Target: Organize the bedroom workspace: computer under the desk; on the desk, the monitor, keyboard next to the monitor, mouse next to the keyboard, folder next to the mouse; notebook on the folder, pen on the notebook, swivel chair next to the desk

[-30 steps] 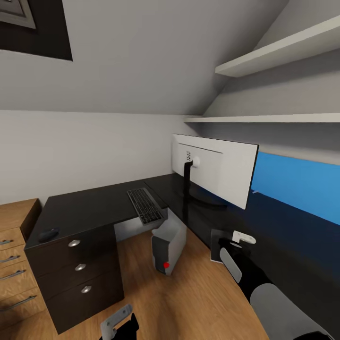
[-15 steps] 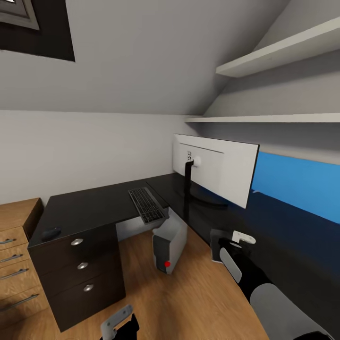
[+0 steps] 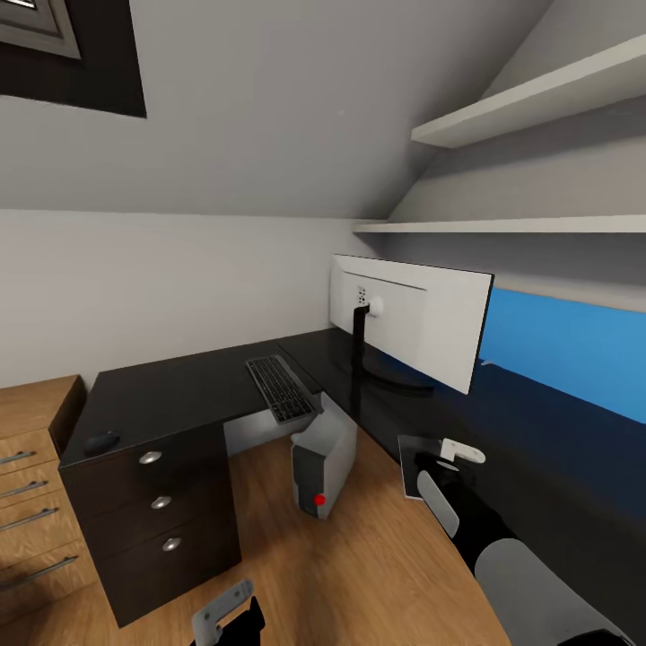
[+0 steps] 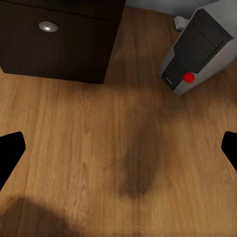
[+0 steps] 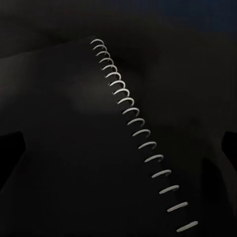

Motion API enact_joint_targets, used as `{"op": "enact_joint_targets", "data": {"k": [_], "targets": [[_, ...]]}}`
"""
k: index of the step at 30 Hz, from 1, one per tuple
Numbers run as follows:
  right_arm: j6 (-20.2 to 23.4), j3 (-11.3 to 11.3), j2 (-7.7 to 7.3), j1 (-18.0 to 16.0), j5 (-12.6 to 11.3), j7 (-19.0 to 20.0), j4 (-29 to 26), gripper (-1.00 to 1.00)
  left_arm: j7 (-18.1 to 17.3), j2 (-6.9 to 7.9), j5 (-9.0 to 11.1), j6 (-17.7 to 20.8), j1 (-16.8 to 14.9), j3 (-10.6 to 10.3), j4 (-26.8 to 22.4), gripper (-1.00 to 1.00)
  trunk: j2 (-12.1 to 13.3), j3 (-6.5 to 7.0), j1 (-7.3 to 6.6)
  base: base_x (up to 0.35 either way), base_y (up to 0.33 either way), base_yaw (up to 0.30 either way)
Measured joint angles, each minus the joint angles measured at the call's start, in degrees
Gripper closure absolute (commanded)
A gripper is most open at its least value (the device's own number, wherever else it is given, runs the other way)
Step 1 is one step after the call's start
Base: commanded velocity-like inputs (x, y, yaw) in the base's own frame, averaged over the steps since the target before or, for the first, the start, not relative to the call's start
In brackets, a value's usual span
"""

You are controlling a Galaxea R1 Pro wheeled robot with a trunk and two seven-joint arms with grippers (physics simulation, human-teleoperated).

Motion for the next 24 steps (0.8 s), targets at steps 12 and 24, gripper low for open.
{"op": "enact_joint_targets", "data": {"k": [12, 24], "targets": [[-0.1, 0.0, 0.02, 0.0, -0.7, 0.1, -0.1, -1.0, -0.1, -0.03, 0.0, 0.0, 0.0, 0.0, 0.2, -1.0, 4.0, 1.78, -2.19, 0.0, 0.0, 0.0], [-0.6, 0.1, -0.03, 0.0, -0.7, 0.0, -0.8, -1.0, -0.1, -0.08, -0.1, 0.0, 0.0, -0.1, 0.7, -1.0, 8.8, 3.93, -4.82, 0.0, 0.0, 0.0]]}}
